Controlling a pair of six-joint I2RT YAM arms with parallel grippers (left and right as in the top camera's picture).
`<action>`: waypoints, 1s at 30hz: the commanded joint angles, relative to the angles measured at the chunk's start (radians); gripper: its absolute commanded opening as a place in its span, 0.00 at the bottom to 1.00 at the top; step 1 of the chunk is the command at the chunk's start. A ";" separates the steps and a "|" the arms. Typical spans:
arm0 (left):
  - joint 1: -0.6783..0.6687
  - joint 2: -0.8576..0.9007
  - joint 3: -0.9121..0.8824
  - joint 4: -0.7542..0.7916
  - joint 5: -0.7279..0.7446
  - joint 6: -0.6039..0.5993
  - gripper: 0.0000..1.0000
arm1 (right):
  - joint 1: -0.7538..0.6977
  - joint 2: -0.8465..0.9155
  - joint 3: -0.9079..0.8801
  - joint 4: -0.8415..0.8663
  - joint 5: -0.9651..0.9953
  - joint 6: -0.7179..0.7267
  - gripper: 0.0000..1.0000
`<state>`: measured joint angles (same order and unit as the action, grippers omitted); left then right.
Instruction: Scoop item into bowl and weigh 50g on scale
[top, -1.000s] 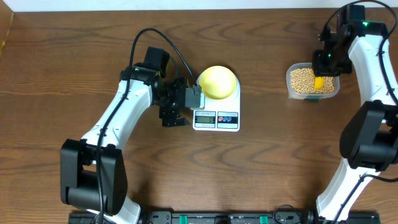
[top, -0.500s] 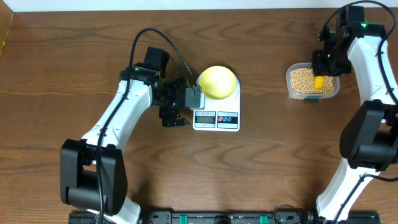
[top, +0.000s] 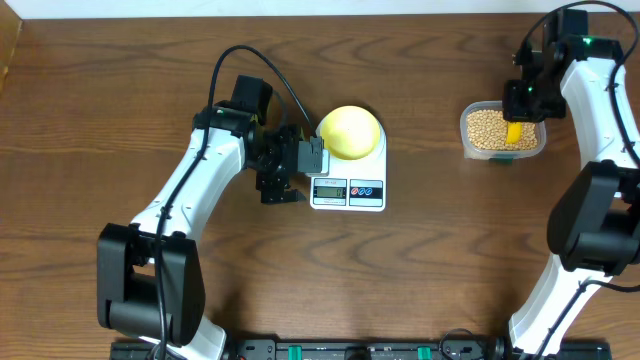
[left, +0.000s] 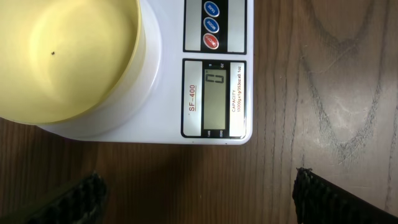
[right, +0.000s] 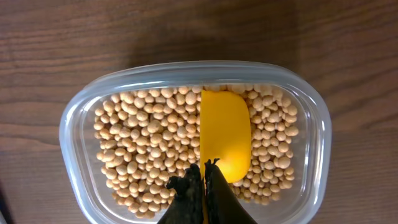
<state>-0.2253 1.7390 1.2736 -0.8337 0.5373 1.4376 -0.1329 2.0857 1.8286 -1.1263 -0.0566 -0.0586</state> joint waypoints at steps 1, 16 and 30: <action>-0.002 0.005 -0.008 -0.005 0.016 0.007 0.98 | -0.027 -0.006 -0.006 -0.005 -0.027 0.000 0.01; -0.002 0.005 -0.008 -0.005 0.016 0.007 0.98 | -0.212 -0.006 -0.150 0.095 -0.477 -0.079 0.01; -0.002 0.005 -0.008 -0.005 0.016 0.007 0.98 | -0.311 -0.006 -0.205 0.123 -0.724 -0.096 0.01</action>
<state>-0.2253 1.7390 1.2736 -0.8337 0.5377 1.4376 -0.4362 2.0766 1.6333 -0.9836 -0.6933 -0.1398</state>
